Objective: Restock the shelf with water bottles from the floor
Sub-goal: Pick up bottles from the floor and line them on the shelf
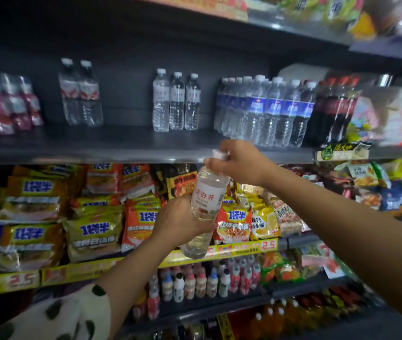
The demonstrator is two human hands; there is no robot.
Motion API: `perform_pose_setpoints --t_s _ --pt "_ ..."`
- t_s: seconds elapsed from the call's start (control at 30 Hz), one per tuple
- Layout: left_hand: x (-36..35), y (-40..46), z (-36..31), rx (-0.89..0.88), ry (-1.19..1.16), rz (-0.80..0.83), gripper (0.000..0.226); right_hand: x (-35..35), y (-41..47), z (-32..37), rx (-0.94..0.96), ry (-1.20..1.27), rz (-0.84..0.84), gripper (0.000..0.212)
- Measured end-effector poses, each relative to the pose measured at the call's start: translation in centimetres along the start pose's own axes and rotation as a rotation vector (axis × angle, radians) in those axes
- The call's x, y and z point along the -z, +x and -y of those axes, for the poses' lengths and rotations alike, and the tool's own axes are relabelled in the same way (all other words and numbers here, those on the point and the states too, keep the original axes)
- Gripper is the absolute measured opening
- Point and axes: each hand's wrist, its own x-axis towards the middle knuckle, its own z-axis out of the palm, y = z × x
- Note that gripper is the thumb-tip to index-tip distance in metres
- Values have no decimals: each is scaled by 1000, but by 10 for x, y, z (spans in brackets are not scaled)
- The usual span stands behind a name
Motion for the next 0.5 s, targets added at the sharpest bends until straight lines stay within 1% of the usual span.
perform_pose_setpoints --t_s 0.03,0.07,0.13,0.2,0.23,0.37,0.5 --pt "7 2 -3 -9 -9 9 52 6 4 7 12 -18 -24 40" --pt "14 4 -5 -20 -76 51 59 13 7 15 31 -33 -45 39" --pt "30 8 -5 -51 -216 186 73 27 13 29 72 -48 -68 36" --pt "44 12 -4 -88 -233 304 73 43 19 42 112 -59 -76 34" --pt "50 14 -6 -107 -232 323 69 51 23 47 122 -58 -83 32" --pt "77 37 -25 -164 -289 216 50 85 50 62 142 -26 -143 29" --pt "113 78 -42 -148 -282 96 64 116 87 65 138 110 -217 37"
